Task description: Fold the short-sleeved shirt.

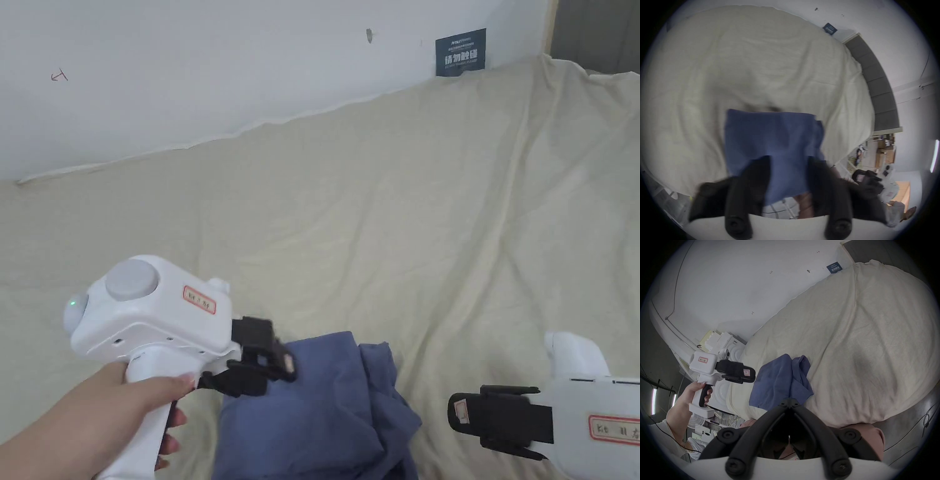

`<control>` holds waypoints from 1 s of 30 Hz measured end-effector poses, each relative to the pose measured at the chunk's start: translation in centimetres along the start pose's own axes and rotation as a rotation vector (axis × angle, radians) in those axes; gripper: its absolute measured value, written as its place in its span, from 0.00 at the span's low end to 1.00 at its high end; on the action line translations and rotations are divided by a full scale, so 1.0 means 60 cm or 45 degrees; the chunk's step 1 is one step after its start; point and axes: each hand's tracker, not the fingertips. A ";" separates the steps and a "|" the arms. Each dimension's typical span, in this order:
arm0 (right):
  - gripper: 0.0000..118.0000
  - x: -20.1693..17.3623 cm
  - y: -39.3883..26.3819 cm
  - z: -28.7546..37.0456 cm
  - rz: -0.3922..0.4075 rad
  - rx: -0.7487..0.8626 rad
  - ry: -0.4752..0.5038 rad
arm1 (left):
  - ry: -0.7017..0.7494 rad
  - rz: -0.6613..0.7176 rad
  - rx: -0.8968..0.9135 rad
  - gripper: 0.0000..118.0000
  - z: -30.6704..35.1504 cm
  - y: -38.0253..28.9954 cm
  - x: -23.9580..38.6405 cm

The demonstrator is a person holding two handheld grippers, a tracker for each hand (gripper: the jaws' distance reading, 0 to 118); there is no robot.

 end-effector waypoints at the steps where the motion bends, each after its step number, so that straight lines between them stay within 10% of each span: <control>1: 0.00 0.000 -0.001 -0.002 0.000 -0.005 0.001 | 0.011 0.002 0.000 0.13 -0.006 -0.002 -0.006; 14: 0.00 0.006 -0.005 0.003 -0.009 -0.010 -0.030 | -0.061 -0.193 -0.144 0.04 -0.172 -0.015 0.148; 21: 0.00 -0.002 0.003 0.012 -0.019 0.019 -0.027 | -0.603 -0.137 -0.165 0.04 -0.125 -0.033 0.167; 30: 0.00 -0.106 0.037 0.067 0.249 0.231 -0.042 | 0.028 -0.382 0.812 0.04 0.127 -0.149 0.054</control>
